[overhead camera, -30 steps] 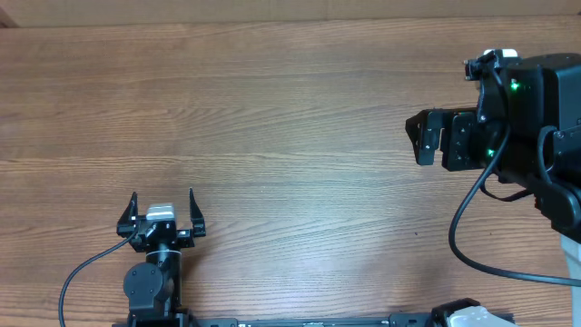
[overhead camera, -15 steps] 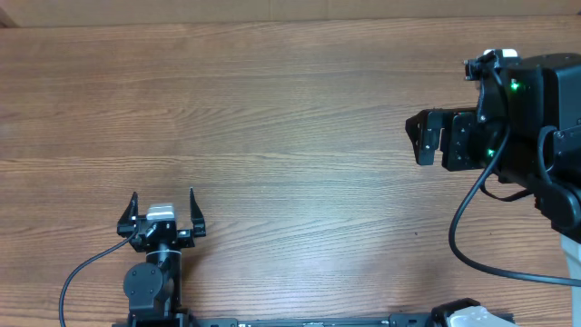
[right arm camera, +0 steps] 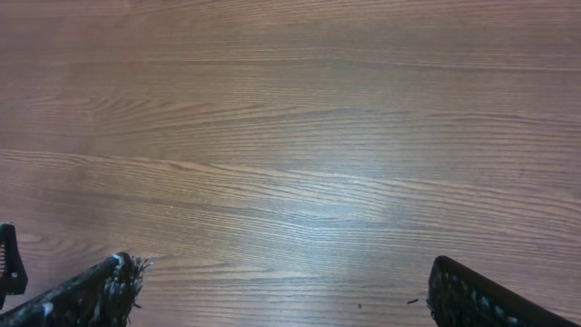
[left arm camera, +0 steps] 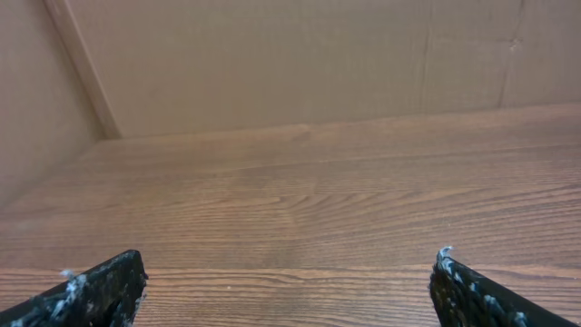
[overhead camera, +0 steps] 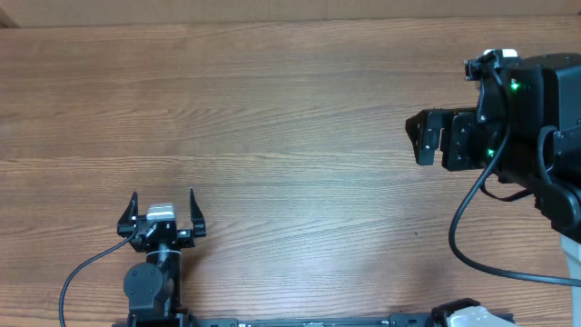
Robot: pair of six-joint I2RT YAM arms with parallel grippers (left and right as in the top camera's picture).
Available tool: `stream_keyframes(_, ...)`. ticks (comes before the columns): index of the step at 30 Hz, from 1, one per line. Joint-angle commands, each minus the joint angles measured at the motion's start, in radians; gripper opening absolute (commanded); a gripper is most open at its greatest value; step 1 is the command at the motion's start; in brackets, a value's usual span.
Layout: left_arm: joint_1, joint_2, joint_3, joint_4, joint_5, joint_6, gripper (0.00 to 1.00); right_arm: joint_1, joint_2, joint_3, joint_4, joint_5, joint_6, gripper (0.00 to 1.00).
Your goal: Untangle cables
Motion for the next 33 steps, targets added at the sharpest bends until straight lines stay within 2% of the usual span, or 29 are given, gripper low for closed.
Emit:
stream_keyframes(1, 0.006, -0.011, -0.004, 0.001, 0.015, 0.012, 1.0, 0.001, -0.001, 0.002, 0.005, 0.014, 0.0, 1.0)
stream_keyframes(4, 0.006, -0.011, -0.004, 0.001, 0.015, 0.012, 1.0, 0.001, -0.001, 0.002, 0.005, 0.014, 0.0, 1.0)
stream_keyframes(9, 0.006, -0.011, -0.004, 0.001, 0.015, 0.012, 1.0, 0.001, -0.008, 0.002, 0.042, 0.14, -0.008, 1.0)
stream_keyframes(14, 0.006, -0.011, -0.004, 0.001, 0.015, 0.012, 1.0, 0.001, -0.058, -0.079, 0.319, 0.149, -0.168, 1.0)
stream_keyframes(19, 0.006, -0.011, -0.004, 0.001, 0.015, 0.012, 1.0, 0.001, -0.153, -0.323, 0.652, 0.119, -0.265, 1.0)
stream_keyframes(25, 0.006, -0.011, -0.004, 0.001, 0.015, 0.012, 1.0, 0.001, -0.279, -0.704, 1.052, 0.119, -0.27, 1.0)
stream_keyframes(33, 0.006, -0.011, -0.004, 0.0, 0.015, 0.012, 1.0, 0.001, -0.47, -1.19, 1.458, 0.119, -0.27, 1.0)
